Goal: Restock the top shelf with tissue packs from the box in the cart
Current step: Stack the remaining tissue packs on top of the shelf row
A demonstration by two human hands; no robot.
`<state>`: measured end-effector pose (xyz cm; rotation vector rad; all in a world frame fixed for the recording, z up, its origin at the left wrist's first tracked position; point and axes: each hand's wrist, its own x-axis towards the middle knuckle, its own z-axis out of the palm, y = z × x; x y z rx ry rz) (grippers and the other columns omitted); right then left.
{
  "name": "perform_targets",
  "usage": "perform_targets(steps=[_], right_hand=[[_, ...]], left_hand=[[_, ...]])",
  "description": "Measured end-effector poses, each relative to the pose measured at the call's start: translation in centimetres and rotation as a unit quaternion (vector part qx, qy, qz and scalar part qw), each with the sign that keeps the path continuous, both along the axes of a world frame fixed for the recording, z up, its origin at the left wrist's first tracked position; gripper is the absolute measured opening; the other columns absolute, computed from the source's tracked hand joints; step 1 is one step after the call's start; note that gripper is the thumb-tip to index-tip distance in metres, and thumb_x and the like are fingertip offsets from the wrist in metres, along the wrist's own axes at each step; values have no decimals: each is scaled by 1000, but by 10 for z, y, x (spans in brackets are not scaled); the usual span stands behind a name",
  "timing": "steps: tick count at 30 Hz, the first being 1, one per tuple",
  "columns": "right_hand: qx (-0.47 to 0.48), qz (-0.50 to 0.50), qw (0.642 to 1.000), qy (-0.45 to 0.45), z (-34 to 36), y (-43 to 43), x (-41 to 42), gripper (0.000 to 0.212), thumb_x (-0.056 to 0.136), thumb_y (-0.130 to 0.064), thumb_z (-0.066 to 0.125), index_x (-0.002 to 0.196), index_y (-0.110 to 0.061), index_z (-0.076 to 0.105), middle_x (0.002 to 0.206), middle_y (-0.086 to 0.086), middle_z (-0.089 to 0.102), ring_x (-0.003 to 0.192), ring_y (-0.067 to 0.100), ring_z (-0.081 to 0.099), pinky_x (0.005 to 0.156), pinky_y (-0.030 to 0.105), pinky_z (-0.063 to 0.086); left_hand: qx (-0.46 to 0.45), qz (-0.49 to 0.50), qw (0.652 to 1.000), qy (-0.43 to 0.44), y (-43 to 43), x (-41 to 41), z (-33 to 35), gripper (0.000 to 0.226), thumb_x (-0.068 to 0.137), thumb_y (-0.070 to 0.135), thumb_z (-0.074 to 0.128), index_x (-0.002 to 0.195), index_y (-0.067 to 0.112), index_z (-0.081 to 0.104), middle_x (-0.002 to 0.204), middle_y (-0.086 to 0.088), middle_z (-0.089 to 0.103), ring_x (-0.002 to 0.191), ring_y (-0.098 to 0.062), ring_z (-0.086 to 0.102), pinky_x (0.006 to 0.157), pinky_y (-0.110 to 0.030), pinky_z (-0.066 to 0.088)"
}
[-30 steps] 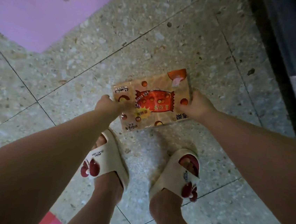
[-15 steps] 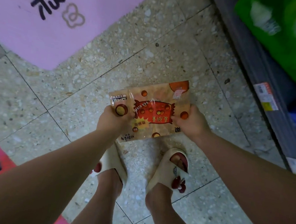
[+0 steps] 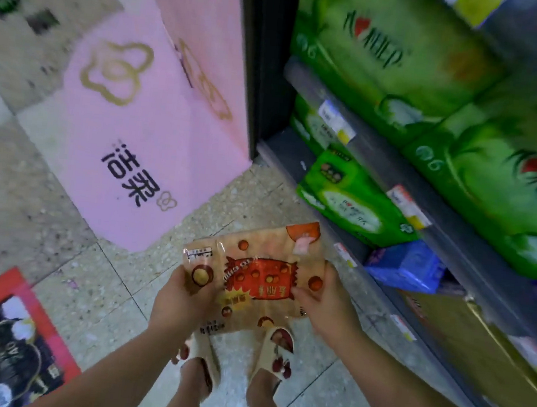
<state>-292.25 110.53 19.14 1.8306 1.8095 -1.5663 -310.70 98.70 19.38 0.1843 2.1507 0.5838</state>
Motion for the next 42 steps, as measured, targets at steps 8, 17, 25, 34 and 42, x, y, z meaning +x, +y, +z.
perform_targets(steps=[8, 17, 25, 34, 42], right_hand=[[96, -99, 990, 30, 152, -2, 30, 61, 85, -27, 68, 136, -16, 37, 122, 1, 59, 107, 18, 59, 83, 29, 47], [185, -240, 953, 3, 262, -74, 63, 34, 85, -27, 67, 111, -17, 47, 93, -6, 59, 89, 15, 58, 69, 26, 40], [284, -371, 883, -34, 383, -160, 116, 46, 84, -34, 68, 120, -17, 44, 101, -6, 52, 109, 20, 58, 76, 25, 40], [368, -490, 784, -99, 479, -263, 210, 41, 82, -40, 67, 113, -22, 46, 105, -6, 61, 101, 17, 60, 82, 33, 50], [423, -534, 721, -128, 551, -348, 324, 43, 83, -42, 66, 115, -20, 47, 105, -5, 61, 94, 15, 57, 69, 27, 41]], left_hand=[[104, -116, 986, 57, 41, 9, 154, 59, 69, 50, 72, 118, 19, 60, 103, -8, 66, 95, -29, 61, 80, -37, 49], [213, -289, 928, 96, 36, 23, 245, 43, 73, 47, 75, 108, 23, 65, 102, -3, 72, 97, -26, 64, 75, -32, 48], [315, -435, 838, 94, 26, 86, 355, 37, 74, 55, 69, 99, 28, 62, 94, 3, 67, 92, -23, 61, 71, -32, 47], [415, -553, 715, 98, -11, 206, 460, 32, 73, 58, 68, 91, 32, 62, 86, 7, 65, 79, -17, 58, 61, -27, 44], [491, -605, 619, 95, -61, 343, 542, 32, 74, 61, 64, 93, 34, 63, 82, 13, 65, 74, -9, 57, 55, -25, 39]])
